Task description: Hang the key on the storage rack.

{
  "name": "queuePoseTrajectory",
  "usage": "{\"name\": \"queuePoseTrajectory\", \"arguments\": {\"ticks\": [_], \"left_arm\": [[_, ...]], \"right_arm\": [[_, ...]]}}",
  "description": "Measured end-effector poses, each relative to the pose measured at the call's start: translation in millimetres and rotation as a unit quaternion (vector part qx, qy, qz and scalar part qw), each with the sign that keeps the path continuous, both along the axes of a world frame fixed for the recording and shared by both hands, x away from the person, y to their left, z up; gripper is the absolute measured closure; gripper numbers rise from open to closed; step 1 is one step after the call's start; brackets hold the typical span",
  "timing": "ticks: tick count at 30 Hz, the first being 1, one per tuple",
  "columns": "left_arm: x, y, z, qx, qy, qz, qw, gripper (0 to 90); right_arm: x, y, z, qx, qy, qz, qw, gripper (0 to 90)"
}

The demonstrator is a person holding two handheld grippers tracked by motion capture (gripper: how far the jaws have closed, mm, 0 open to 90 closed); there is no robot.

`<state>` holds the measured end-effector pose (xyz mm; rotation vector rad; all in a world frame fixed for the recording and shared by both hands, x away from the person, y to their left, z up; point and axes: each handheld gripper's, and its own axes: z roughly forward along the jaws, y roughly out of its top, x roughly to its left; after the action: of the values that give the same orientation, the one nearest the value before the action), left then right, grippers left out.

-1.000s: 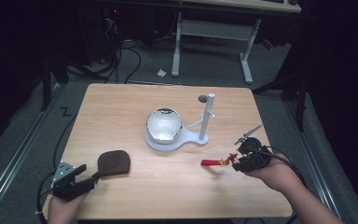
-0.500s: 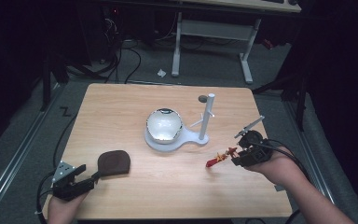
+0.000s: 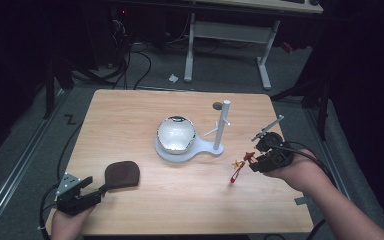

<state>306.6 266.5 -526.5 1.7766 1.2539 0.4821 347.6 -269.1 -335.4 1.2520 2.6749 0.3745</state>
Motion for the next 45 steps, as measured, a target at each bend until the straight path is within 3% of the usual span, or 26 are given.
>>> {"name": "queuePoseTrajectory", "arguments": {"ticks": [4,16,31,45], "left_arm": [[0.3,1.7,0.0,-0.001,0.0,0.001,1.0,31.5],[0.4,1.8,-0.1,0.0,0.0,0.001,1.0,31.5],[1.1,1.5,-1.1,0.0,0.002,-0.004,1.0,31.5],[1.3,1.1,-2.5,0.0,0.006,-0.006,1.0,31.5]], "right_arm": [[2.2,-1.2,4.1,-0.011,0.005,0.003,0.9999,66.1],[15.3,1.1,18.4,-0.015,0.002,0.0,0.9999,66.1],[35.1,16.2,44.9,-0.015,-0.024,0.005,0.9996,66.1],[43.9,32.5,64.4,-0.012,-0.044,0.011,0.9989,66.1]]}}
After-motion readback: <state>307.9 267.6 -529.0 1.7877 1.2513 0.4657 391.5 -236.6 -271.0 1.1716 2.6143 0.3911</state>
